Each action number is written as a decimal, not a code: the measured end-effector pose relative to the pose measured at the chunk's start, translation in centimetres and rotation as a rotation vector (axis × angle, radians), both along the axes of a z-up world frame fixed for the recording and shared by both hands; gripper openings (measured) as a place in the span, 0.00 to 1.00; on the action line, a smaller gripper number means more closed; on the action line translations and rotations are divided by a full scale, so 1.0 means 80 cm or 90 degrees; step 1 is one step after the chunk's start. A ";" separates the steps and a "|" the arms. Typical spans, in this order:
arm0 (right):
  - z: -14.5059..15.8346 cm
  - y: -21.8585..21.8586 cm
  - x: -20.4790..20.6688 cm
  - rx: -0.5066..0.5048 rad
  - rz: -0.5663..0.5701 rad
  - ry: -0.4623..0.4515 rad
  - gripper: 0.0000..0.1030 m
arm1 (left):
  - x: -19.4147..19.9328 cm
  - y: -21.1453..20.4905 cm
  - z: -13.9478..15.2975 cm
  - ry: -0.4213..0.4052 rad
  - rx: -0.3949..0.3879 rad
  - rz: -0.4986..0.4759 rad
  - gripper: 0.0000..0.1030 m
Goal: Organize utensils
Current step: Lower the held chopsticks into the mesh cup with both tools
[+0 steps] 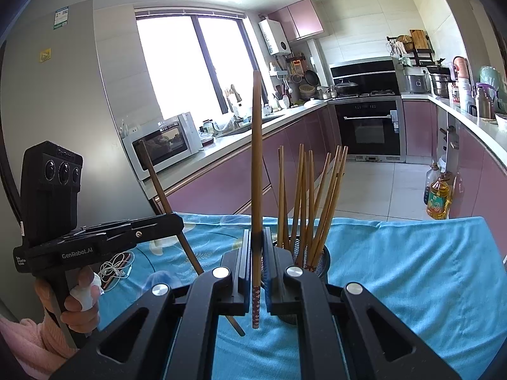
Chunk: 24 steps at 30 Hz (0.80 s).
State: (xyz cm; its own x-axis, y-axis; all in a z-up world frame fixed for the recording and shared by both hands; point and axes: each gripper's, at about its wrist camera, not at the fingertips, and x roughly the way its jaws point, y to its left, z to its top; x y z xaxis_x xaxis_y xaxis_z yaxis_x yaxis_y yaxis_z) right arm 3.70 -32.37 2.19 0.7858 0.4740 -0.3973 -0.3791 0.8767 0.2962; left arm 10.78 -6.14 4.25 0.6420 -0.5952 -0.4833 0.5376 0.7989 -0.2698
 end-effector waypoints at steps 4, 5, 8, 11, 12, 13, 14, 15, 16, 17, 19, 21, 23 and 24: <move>0.003 0.000 0.000 0.000 -0.001 -0.004 0.06 | -0.001 -0.002 0.004 -0.005 0.000 -0.001 0.07; 0.005 0.000 0.000 0.001 0.000 -0.005 0.06 | -0.001 -0.002 0.005 -0.007 -0.001 -0.001 0.07; 0.008 0.000 0.000 0.002 0.002 -0.009 0.06 | 0.000 -0.002 0.008 -0.012 -0.003 -0.002 0.07; 0.011 0.000 0.000 0.003 0.002 -0.012 0.06 | 0.000 -0.003 0.011 -0.017 -0.002 -0.003 0.07; 0.012 -0.001 0.000 0.003 0.002 -0.013 0.06 | 0.000 -0.004 0.013 -0.019 -0.002 -0.004 0.07; 0.014 -0.001 0.000 0.004 0.003 -0.013 0.06 | -0.001 -0.004 0.015 -0.021 -0.002 -0.004 0.07; 0.015 -0.001 0.000 0.005 0.004 -0.014 0.06 | -0.002 -0.004 0.016 -0.023 -0.003 -0.005 0.07; 0.015 -0.001 0.001 0.006 0.004 -0.015 0.06 | 0.000 -0.004 0.017 -0.025 -0.004 -0.005 0.07; 0.015 -0.002 0.001 0.007 0.004 -0.015 0.06 | -0.001 -0.004 0.018 -0.027 -0.004 -0.004 0.07; 0.016 -0.003 0.001 0.007 0.004 -0.016 0.06 | 0.000 -0.004 0.020 -0.029 -0.004 -0.004 0.07; 0.016 -0.005 0.003 0.010 0.004 -0.016 0.06 | -0.001 -0.003 0.022 -0.033 -0.004 -0.003 0.07; 0.017 -0.006 0.004 0.011 0.004 -0.017 0.06 | -0.001 -0.004 0.024 -0.037 -0.004 -0.002 0.07; 0.019 -0.006 0.005 0.010 0.004 -0.019 0.06 | 0.000 -0.005 0.026 -0.039 -0.003 0.000 0.07; 0.020 -0.006 0.005 0.010 0.004 -0.020 0.06 | -0.001 -0.006 0.027 -0.040 -0.004 0.000 0.07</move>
State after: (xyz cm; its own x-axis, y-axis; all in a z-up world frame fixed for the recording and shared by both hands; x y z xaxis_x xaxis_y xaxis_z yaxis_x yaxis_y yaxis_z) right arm 4.13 -32.85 3.81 0.7946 0.4848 -0.3655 -0.3936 0.8697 0.2977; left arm 10.74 -6.60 6.38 0.6714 -0.5976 -0.4384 0.5534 0.7976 -0.2397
